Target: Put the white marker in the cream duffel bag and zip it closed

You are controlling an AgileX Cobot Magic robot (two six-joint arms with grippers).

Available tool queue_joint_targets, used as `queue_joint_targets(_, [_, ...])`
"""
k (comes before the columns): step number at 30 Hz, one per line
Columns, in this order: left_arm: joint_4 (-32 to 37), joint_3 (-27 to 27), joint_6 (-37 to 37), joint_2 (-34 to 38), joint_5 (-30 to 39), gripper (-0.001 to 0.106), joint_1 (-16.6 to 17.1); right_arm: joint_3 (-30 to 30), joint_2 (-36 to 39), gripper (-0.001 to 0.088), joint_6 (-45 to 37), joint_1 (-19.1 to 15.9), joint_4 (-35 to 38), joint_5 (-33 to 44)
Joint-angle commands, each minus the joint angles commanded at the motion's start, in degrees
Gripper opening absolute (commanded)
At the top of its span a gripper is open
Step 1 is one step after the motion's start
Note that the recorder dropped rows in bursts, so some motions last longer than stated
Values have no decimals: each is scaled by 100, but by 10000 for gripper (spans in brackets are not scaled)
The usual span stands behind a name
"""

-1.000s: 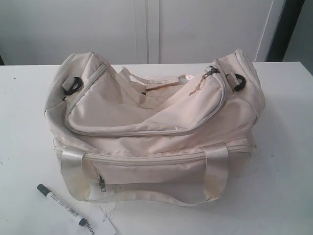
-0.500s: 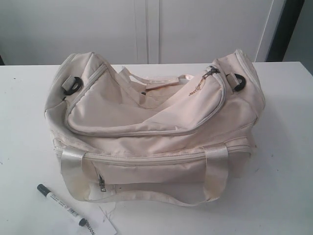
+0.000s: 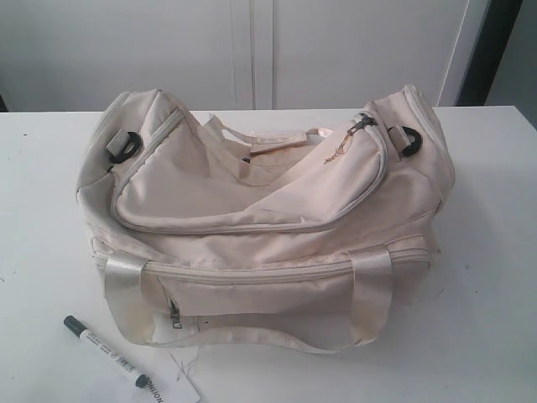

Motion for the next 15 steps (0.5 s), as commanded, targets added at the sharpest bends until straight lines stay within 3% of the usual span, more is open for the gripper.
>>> queue_joint_targets(7, [0, 0, 0, 0, 0, 0, 0, 0, 0, 0, 0, 0, 0, -762])
queue_joint_targets(15, [0, 0, 0, 0, 0, 0, 0, 0, 0, 0, 0, 0, 0, -822])
